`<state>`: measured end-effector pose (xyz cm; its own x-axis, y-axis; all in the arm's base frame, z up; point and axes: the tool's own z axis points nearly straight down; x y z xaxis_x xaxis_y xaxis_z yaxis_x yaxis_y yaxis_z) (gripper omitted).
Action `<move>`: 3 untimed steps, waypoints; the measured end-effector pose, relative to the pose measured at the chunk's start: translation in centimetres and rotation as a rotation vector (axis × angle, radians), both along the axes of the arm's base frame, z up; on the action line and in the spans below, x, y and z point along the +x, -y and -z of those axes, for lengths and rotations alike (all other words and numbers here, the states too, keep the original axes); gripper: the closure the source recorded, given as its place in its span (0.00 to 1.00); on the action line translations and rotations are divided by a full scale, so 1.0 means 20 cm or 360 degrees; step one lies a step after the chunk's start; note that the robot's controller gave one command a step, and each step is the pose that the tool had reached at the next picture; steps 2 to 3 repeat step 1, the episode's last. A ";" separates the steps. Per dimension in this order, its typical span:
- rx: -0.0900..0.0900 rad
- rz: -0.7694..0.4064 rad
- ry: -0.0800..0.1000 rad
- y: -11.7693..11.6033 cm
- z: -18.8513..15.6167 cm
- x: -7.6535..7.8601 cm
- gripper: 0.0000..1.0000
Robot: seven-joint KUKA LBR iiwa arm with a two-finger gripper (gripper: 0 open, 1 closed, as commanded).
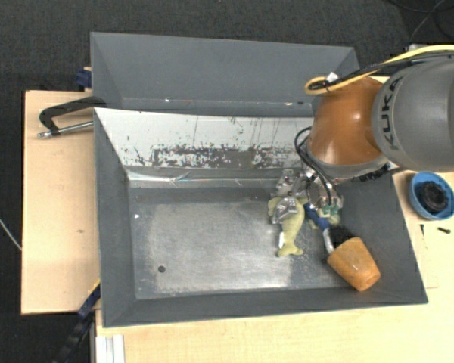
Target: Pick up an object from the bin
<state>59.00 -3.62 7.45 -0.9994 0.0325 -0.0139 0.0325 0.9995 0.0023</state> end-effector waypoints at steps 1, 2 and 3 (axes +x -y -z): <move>-0.0005 -0.0051 0.0002 0.03 -0.74 -0.03 1.00; -0.0005 -0.0051 0.0002 0.03 -0.74 -0.03 1.00; -0.0005 -0.0051 0.0002 0.03 -0.74 -0.03 1.00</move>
Offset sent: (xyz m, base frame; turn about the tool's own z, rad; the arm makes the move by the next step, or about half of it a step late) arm -0.0092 -0.0066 0.1405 -0.0325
